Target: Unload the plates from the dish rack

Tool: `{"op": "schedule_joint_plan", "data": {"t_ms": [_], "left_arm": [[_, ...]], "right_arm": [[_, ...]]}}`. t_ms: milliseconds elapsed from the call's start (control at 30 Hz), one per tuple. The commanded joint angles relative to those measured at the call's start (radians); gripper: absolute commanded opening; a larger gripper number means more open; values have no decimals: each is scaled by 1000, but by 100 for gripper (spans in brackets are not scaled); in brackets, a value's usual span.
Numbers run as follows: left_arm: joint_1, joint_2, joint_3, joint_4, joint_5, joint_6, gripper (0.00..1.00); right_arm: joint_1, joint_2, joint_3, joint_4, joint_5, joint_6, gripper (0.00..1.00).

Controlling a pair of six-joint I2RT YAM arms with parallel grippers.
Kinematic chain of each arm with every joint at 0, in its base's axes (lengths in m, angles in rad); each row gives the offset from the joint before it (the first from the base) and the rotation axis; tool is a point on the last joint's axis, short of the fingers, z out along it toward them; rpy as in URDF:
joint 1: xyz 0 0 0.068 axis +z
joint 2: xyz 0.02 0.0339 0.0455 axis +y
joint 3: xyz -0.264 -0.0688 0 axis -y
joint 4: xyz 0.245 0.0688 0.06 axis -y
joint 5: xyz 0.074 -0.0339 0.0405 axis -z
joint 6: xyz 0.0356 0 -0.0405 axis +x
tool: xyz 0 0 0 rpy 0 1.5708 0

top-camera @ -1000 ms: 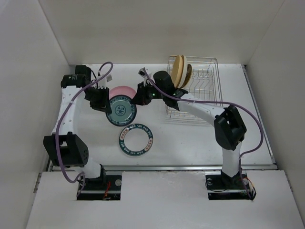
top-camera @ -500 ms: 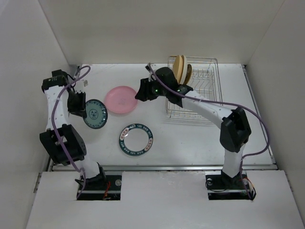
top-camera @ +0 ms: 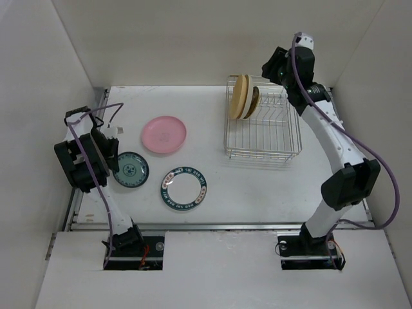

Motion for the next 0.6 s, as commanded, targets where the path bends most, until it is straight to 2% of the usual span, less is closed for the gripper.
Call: {"op": "schedule_joint_plan", "data": {"t_ms": [0, 67, 233, 367, 400, 433, 567], "left_arm": [[8, 46, 71, -63, -18, 30, 6], [8, 66, 81, -63, -49, -1, 8], [8, 89, 71, -63, -78, -47, 17], [8, 89, 48, -54, -103, -70, 41], [8, 89, 48, -54, -113, -70, 53], [8, 77, 48, -54, -122, -96, 59], [8, 31, 48, -43, -123, -121, 68]], "right_arm": [[-2, 79, 49, -42, 215, 26, 53], [-11, 120, 49, -18, 290, 26, 53], [-20, 318, 174, -26, 290, 26, 49], [-20, 415, 255, -58, 272, 35, 49], [-20, 430, 264, -58, 272, 35, 51], [-20, 444, 273, -70, 292, 48, 51], [-20, 473, 254, -81, 331, 68, 51]]}}
